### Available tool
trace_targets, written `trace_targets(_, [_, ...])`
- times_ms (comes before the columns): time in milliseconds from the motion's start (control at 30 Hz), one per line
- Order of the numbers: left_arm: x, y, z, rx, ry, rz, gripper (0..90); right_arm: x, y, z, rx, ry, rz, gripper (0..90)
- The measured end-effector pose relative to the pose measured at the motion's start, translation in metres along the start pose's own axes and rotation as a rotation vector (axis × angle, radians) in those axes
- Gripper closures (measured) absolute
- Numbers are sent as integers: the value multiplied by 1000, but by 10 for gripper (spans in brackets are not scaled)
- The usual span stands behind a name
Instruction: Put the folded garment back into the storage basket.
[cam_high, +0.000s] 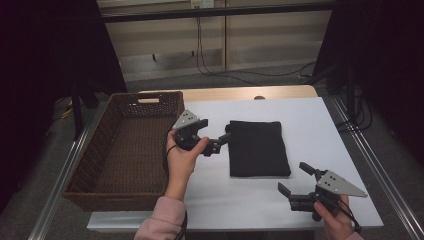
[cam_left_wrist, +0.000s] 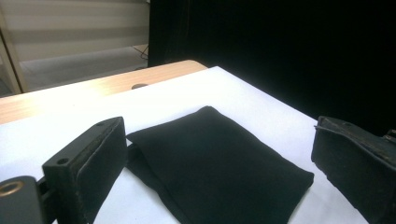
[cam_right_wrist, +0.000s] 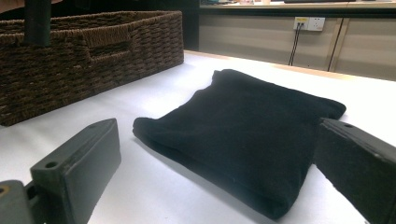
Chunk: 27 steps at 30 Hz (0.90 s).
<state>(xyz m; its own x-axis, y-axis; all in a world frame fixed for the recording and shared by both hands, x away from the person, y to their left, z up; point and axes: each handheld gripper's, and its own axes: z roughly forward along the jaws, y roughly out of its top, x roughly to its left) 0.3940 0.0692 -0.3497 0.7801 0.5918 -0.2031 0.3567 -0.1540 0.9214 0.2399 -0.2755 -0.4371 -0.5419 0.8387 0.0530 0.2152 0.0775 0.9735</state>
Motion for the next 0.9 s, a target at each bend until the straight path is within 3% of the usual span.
trace_targets(67, [0,1,2,9,3,2,37,0,0,0,0,-1,-1,12])
trace_targets(100, [1,0,5,-10,-25,-3,37,0,0,0,0,-1,-1,12])
trace_targets(133, [0,1,5,4,6,-3,37,0,0,0,0,-1,-1,12])
trace_targets(733, [4,-6,33,41,-4,-24,39,0,0,0,-5,3,2,12])
trace_targets(833, [6,-7,38,29,-56,-26,40,0,0,0,-5,4,1,12])
trace_targets(900, [6,-7,40,42,-53,-26,40,0,0,0,-4,3,3,12])
